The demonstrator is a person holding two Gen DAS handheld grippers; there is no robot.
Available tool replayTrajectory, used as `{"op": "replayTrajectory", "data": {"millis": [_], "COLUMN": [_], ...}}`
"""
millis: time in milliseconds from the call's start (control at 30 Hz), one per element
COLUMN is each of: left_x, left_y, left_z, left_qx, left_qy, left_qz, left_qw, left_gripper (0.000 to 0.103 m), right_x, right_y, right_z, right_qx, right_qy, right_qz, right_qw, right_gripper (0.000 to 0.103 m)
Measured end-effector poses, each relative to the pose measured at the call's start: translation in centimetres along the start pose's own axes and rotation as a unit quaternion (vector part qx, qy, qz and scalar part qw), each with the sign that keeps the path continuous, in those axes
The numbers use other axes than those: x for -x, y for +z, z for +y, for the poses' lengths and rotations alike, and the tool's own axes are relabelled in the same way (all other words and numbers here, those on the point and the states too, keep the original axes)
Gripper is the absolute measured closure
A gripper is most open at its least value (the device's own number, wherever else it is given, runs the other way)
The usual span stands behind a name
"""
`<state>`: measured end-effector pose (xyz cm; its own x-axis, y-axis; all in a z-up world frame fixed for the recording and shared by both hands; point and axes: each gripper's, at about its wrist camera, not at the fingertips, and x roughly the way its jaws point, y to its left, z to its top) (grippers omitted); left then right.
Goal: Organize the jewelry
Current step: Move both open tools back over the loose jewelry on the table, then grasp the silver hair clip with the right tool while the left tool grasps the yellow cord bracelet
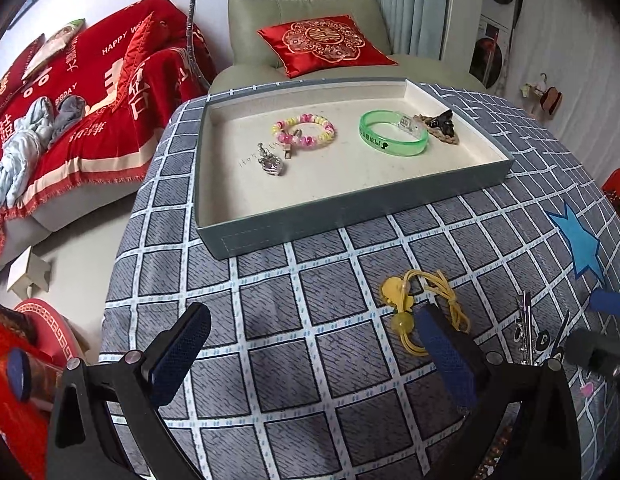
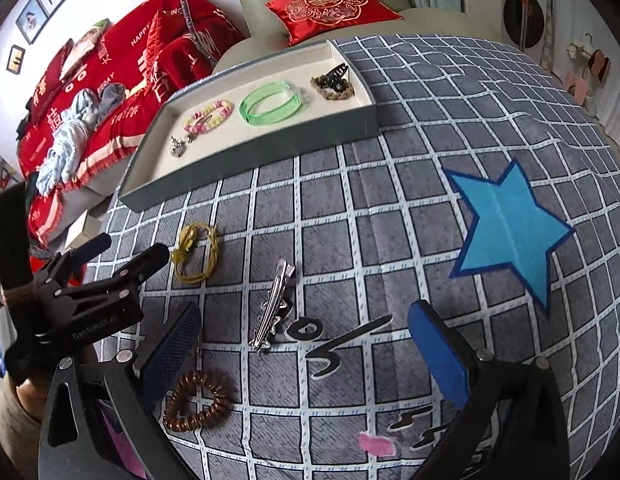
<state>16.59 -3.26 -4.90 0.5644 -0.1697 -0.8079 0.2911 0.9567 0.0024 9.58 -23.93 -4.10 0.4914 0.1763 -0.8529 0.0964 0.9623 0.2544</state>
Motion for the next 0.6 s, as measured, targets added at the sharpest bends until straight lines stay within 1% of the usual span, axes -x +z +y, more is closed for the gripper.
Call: {"op": "replayTrajectory", "data": {"millis": [67, 133, 267, 367, 467, 500, 533, 567, 600], "left_x": [-0.3, -0.6, -1.2, -1.5, -1.9, -2.0, -2.0, -2.0, -2.1], "left_y": [0.0, 0.1, 0.1, 0.1, 0.2, 0.2, 0.2, 0.3, 0.3], "left_z": [0.0, -0.2, -0.7, -1.1, -1.2, -1.3, -1.2, -1.2, -1.2], "left_qx": [0.002, 0.002, -0.003, -0.008, -0.009, -0.008, -0.007, -0.007, -0.008], "left_qy": [-0.001, 0.000, 0.003, 0.005, 0.010, 0.010, 0.011, 0.011, 0.013], "left_qz": [0.005, 0.009, 0.015, 0.018, 0.023, 0.023, 0.023, 0.023, 0.023], "left_qw": [1.0000, 1.0000, 0.9999, 0.9998, 0.9996, 0.9996, 0.9996, 0.9996, 0.9996], "left_gripper": [0.000, 0.000, 0.000, 0.000, 0.000, 0.000, 0.000, 0.000, 0.000], "right_x": [-0.3, -0.4, -0.8, -1.2, -1.6, -1.8, -2.0, -2.2, -2.2], "right_y": [-0.3, -0.6, -0.9, -0.9, -0.8, -0.8, -0.8, -0.7, -0.7], "right_z": [0.3, 0.6, 0.9, 1.3, 1.7, 1.7, 1.8, 1.9, 2.2], "right_qx": [0.005, 0.014, 0.018, 0.025, 0.034, 0.036, 0.038, 0.041, 0.047], "right_qy": [-0.005, -0.012, -0.016, -0.024, -0.031, -0.032, -0.034, -0.039, -0.045], "right_qz": [0.002, 0.003, 0.007, 0.006, 0.009, 0.011, 0.014, 0.012, 0.009], "right_qw": [1.000, 1.000, 1.000, 0.999, 0.999, 0.999, 0.999, 0.998, 0.998], "right_gripper": [0.001, 0.007, 0.008, 0.012, 0.020, 0.025, 0.028, 0.029, 0.032]}}
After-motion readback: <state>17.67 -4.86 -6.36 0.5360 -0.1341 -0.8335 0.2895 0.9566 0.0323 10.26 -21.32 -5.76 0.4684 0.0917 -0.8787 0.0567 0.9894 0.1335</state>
